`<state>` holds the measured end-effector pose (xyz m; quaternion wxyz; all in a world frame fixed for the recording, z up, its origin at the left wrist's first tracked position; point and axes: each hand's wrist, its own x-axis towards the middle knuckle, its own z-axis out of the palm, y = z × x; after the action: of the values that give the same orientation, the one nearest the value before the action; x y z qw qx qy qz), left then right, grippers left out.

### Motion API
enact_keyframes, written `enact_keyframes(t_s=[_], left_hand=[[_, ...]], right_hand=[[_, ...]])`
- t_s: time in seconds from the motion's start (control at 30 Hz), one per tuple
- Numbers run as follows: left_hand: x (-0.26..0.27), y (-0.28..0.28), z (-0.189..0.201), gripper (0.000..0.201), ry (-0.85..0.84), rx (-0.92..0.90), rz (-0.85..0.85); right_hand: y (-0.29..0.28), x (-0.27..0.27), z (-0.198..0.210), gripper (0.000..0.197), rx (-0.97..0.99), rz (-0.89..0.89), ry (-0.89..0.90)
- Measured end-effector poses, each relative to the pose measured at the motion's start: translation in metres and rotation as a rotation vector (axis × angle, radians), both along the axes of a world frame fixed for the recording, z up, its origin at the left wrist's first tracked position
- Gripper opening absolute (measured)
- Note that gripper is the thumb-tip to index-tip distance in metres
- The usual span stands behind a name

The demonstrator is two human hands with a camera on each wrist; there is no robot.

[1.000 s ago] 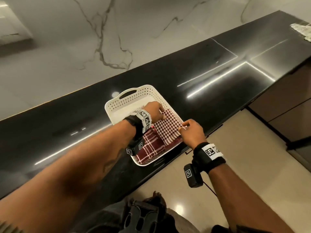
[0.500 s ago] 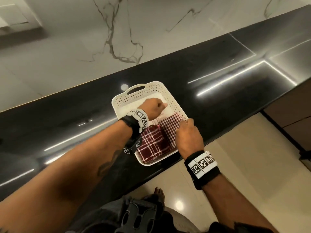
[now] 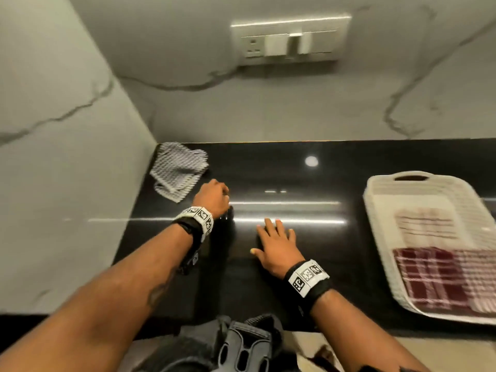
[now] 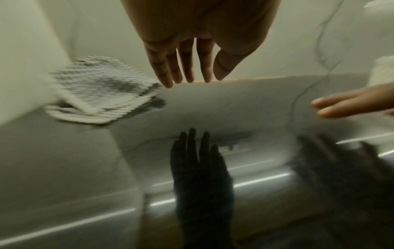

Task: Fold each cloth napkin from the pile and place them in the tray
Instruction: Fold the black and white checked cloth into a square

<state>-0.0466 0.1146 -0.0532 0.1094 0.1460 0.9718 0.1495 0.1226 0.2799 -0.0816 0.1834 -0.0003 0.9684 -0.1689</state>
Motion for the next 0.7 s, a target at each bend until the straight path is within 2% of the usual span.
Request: enact_keyframes(t_s=[0.1, 0.17, 0.23, 0.3, 0.4, 0.47, 0.57, 0.63, 0.7], left_hand=[[-0.027, -0.085, -0.021, 0.04, 0.067, -0.164, 0.045], [-0.039, -0.118, -0.034, 0.05, 0.035, -0.241, -0.017], [-0.049, -0.137, -0.045, 0.057, -0.045, -0.223, -0.071], [-0.049, -0.141, -0.051, 0.055, -0.049, -0.152, -0.076], [-0.025, -0.133, -0.047, 0.029, 0.083, -0.132, -0.084], [0.01, -0.118, -0.044, 0.021, 0.093, -0.113, -0.198], [0.061, -0.102, -0.042, 0.023, 0.067, 0.013, -0.38], [0.075, -0.101, -0.043, 0.028, 0.123, 0.097, -0.434], [0.074, -0.106, -0.042, 0.04, 0.181, 0.01, -0.43]], right_hand=[[-0.045, -0.017, -0.019, 0.072, 0.048, 0.045, -0.082], [-0.053, -0.015, -0.025, 0.076, 0.072, 0.01, -0.09], [-0.054, -0.013, -0.028, 0.077, 0.074, -0.016, -0.072], [-0.053, -0.012, -0.028, 0.076, 0.066, -0.025, -0.068], [-0.054, -0.017, -0.024, 0.074, 0.062, -0.036, -0.095], [-0.055, -0.021, -0.02, 0.069, 0.052, -0.064, -0.11], [-0.059, -0.027, -0.012, 0.063, 0.019, -0.116, -0.131], [-0.063, -0.03, -0.007, 0.061, 0.011, -0.144, -0.139], [-0.065, -0.031, -0.005, 0.062, 0.017, -0.148, -0.141]])
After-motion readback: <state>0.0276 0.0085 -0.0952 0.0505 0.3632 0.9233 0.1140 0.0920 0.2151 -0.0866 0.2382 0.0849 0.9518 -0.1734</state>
